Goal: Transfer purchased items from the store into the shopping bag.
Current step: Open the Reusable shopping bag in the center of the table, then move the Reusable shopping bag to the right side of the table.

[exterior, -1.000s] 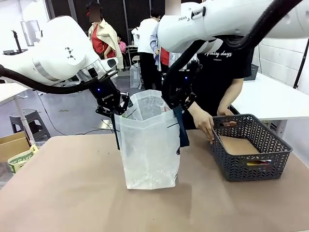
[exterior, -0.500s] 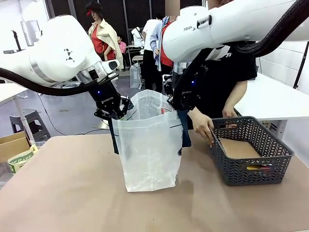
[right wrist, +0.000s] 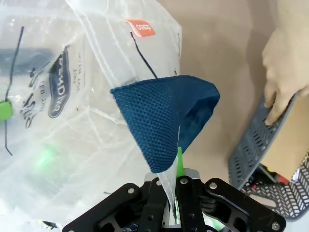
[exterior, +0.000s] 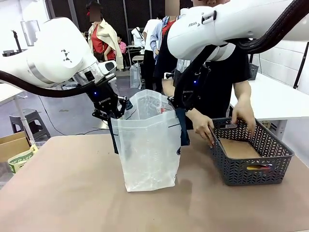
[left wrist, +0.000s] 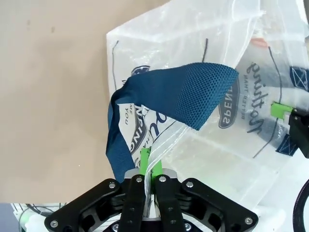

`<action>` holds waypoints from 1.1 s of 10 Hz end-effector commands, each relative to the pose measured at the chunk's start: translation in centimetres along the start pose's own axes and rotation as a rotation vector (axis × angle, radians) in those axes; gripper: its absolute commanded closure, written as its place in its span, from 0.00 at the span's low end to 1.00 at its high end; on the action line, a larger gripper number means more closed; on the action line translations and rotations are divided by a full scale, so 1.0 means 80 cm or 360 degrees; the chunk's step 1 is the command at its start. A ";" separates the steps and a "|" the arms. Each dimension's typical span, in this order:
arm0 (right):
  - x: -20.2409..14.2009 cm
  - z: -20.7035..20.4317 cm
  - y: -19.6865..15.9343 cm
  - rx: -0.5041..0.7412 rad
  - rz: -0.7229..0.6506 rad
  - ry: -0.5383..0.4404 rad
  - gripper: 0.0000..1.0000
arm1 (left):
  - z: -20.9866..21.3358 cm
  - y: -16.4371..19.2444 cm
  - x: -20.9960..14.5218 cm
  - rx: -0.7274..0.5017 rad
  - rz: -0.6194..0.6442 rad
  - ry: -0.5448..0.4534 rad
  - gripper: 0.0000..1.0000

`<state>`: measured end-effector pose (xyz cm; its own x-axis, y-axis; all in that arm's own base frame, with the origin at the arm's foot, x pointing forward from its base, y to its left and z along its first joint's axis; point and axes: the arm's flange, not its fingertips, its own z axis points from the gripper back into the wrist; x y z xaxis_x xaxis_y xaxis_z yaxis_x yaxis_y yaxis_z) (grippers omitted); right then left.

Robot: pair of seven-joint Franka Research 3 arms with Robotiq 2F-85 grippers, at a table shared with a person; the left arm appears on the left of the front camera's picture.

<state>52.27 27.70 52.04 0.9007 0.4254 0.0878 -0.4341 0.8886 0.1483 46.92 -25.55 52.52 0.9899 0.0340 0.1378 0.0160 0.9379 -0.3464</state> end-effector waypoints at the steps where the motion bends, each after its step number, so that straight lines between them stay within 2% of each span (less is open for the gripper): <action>1: -0.012 -0.002 -0.007 0.0031 0.0042 -0.0087 1.00 | -0.001 0.000 -0.001 0.0026 0.0065 -0.0001 1.00; 2: 0.000 0.000 0.000 0.0000 0.0000 0.0000 1.00 | -0.001 0.000 -0.001 0.0026 0.0065 -0.0001 1.00; 11: 0.000 0.000 0.000 0.0000 0.0000 0.0000 1.00 | -0.001 0.000 -0.001 0.0026 0.0065 -0.0001 1.00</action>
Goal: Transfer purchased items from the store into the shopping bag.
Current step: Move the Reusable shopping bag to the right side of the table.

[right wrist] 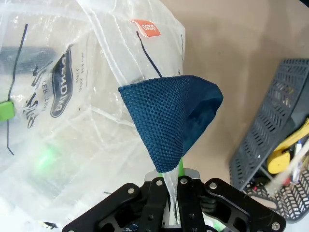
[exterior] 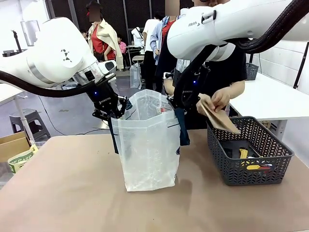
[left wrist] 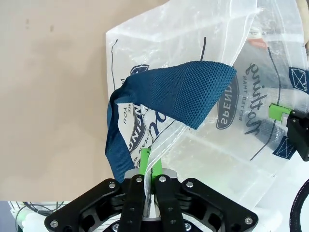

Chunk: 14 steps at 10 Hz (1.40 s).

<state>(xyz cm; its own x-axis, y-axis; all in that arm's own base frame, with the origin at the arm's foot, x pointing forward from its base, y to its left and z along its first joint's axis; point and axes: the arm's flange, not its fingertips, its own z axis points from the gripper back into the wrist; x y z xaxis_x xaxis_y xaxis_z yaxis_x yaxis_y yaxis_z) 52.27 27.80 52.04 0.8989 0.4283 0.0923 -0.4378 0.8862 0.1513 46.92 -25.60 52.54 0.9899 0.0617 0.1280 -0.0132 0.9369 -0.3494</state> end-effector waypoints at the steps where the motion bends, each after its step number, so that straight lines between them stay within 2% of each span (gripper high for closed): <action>1: 0.000 0.000 -0.001 -0.0005 -0.0006 0.0006 1.00 | -0.001 0.000 -0.001 0.0024 0.0019 0.0000 1.00; 11: 0.000 0.000 -0.001 -0.0005 -0.0006 0.0006 1.00 | 0.000 0.000 0.000 0.0000 0.0000 0.0000 1.00; 14: -0.002 0.001 0.001 -0.0027 -0.0028 0.0055 1.00 | 0.014 0.015 -0.002 -0.0078 0.0100 -0.0151 1.00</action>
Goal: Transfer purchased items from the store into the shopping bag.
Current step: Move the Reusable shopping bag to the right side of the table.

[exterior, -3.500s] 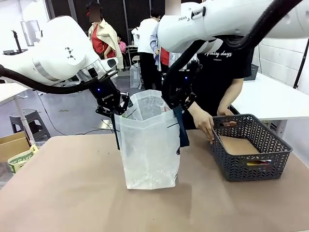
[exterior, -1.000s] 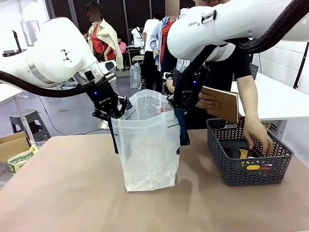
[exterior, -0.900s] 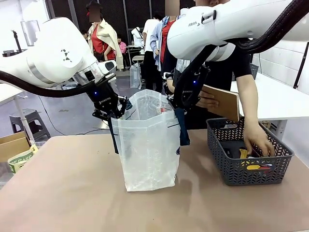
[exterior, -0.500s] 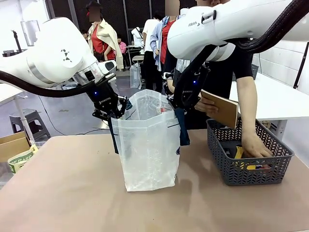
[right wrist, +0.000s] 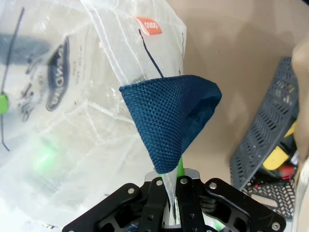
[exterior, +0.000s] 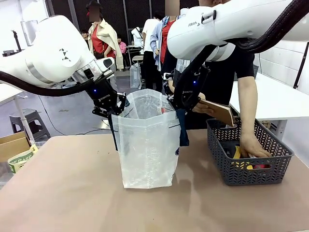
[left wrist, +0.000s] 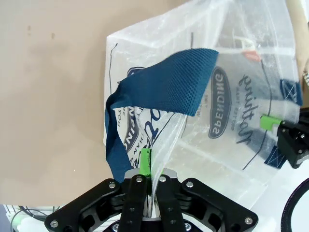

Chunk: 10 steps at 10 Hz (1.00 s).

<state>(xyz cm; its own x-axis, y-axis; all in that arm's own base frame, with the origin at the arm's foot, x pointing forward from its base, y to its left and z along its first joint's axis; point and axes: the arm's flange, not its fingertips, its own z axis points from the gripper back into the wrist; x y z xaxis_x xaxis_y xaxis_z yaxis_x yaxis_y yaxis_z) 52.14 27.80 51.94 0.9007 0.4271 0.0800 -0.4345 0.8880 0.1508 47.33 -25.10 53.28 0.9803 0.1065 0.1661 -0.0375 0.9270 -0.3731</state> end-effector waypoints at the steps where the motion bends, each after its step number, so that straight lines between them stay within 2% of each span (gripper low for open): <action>1: -0.002 0.002 0.001 -0.0054 0.0006 0.0048 1.00 | 0.010 0.021 -0.011 -0.0048 0.0058 -0.0088 1.00; 4: -0.004 0.003 0.004 -0.0102 0.0084 0.0041 1.00 | 0.015 0.037 -0.013 -0.0087 0.0077 -0.0099 1.00; 10: -0.009 0.011 0.006 -0.0128 0.0104 0.0030 1.00 | -0.003 0.053 -0.003 -0.0075 0.0082 -0.0026 1.00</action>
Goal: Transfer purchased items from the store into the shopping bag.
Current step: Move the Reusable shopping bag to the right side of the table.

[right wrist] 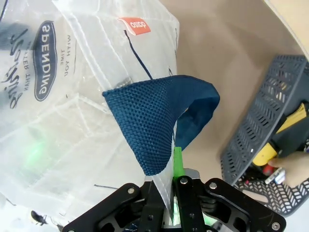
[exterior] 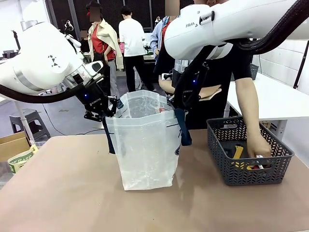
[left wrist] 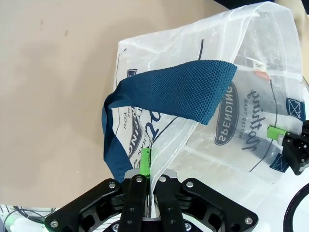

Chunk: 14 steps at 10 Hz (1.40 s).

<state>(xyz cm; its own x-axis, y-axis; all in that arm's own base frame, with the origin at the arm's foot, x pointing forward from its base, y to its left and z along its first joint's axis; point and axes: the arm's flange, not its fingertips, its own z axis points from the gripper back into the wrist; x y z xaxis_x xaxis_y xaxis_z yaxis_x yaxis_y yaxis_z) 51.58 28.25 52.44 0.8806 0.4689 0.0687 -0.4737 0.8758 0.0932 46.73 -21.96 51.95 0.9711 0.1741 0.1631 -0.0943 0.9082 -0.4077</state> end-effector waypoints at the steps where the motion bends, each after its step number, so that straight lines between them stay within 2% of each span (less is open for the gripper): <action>1: -0.007 0.007 -0.002 -0.0055 0.0034 0.0010 1.00 | -0.005 0.013 0.005 -0.0035 -0.0031 0.0031 1.00; 3: -0.006 0.008 -0.001 -0.0079 0.0035 0.0007 1.00 | -0.005 0.013 0.006 -0.0057 -0.0086 0.0043 1.00; 8: -0.003 0.004 0.002 -0.0145 0.0082 -0.0008 1.00 | -0.006 0.010 -0.003 -0.0021 -0.0369 0.0059 1.00; 10: -0.003 0.003 0.004 -0.0178 0.0101 -0.0017 1.00 | -0.007 0.011 -0.007 0.0007 -0.0519 0.0000 1.00; 14: -0.002 0.003 0.005 -0.0184 0.0108 -0.0015 1.00 | -0.008 0.007 -0.012 0.0024 -0.0641 0.0027 1.00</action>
<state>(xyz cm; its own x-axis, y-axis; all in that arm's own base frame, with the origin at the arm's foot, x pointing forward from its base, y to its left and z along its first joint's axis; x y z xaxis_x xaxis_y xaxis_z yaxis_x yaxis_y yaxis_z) 51.05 28.68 52.78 0.8568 0.5114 0.0666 -0.5131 0.8583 0.0100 46.50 -22.18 51.59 0.9444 -0.1632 0.2855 0.2566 0.9087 -0.3293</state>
